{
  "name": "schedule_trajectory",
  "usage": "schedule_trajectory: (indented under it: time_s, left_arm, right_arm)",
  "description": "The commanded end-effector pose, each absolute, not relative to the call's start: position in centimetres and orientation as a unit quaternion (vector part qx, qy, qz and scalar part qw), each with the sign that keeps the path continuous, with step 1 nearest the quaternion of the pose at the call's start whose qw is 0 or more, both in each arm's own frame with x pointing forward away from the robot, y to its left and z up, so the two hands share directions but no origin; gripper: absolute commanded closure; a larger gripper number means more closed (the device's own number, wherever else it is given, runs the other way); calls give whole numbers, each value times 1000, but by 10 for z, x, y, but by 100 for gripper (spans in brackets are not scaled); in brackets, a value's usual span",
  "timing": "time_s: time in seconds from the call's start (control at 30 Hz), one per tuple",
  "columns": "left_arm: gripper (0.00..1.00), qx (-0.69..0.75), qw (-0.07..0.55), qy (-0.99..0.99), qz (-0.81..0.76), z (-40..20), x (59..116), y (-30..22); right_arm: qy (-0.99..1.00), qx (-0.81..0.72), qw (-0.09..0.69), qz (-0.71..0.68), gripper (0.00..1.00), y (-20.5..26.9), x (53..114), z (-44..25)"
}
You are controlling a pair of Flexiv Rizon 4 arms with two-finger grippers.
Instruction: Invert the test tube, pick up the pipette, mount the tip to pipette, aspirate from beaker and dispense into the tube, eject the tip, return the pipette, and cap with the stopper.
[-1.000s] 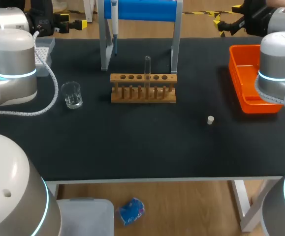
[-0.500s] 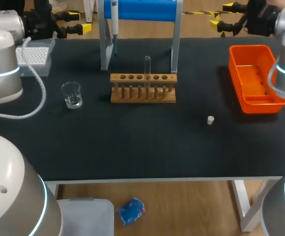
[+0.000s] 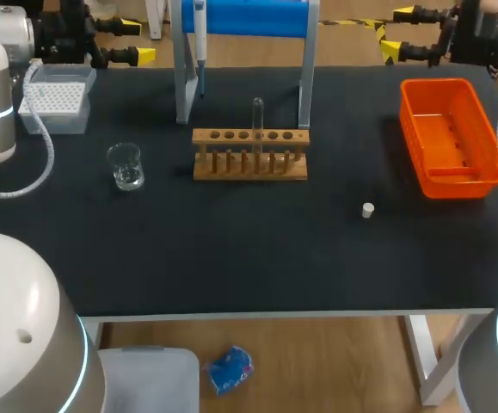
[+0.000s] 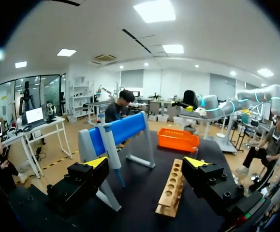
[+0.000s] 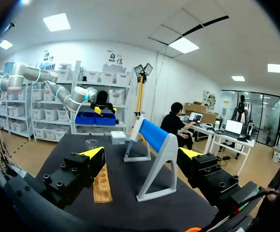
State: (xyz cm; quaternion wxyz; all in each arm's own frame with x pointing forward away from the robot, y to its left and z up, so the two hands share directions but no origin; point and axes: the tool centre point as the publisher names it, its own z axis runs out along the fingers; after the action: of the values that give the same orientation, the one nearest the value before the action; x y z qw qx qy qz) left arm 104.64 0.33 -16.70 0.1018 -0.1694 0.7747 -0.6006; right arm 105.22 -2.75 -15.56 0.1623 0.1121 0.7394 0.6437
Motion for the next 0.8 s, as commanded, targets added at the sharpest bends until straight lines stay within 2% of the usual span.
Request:
schedule_trajectory:
  time_s: [0.03,0.23,0.53,0.8]
  left_arm:
    - [0,-156,109,781,-594,-166,1044,4]
    - [0,-102,124,796,-584,-161,1017,-9]
    - [0,-86,75,820,-562,-173,971,-36]
    - [0,-86,75,820,-562,-173,971,-36]
  right_arm:
    - [740,110,161,644,0,-28,1054,-156]
    - [732,78,161,657,0,-15,1027,-148]
    - [731,39,126,670,0,17,966,-153]
    - [731,39,126,670,0,17,966,-153]
